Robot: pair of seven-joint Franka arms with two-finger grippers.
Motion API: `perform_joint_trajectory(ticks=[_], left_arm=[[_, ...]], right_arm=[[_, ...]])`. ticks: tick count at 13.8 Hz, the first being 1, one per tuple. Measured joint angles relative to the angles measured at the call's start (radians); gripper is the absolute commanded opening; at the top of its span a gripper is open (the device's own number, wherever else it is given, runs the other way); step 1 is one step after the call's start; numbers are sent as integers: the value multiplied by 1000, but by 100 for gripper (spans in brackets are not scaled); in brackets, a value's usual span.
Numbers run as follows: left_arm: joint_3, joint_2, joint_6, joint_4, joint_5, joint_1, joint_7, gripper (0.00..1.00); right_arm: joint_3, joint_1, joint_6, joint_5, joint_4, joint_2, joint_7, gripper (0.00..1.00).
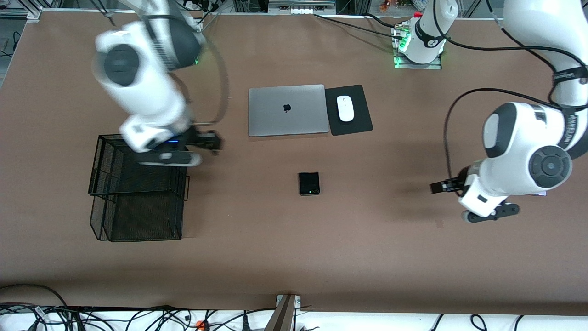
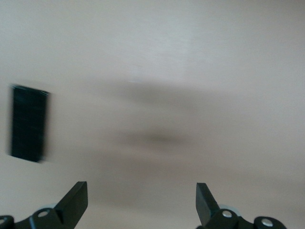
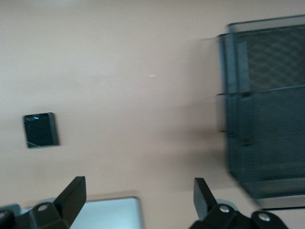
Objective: Place phones with both arms
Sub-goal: 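Release the flip phone while the right gripper reaches toward it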
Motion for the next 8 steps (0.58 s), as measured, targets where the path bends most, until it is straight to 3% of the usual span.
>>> perform_joint_trajectory(ticks=[4,8], left_arm=[[0,9,7,-35,118,108,179,100],[-5,12,218,-158,132,228,342,100]], right_arm=[[-2,197,16,-106,189,214,304,100],[-10,299,46,-111,361,393,435,100]])
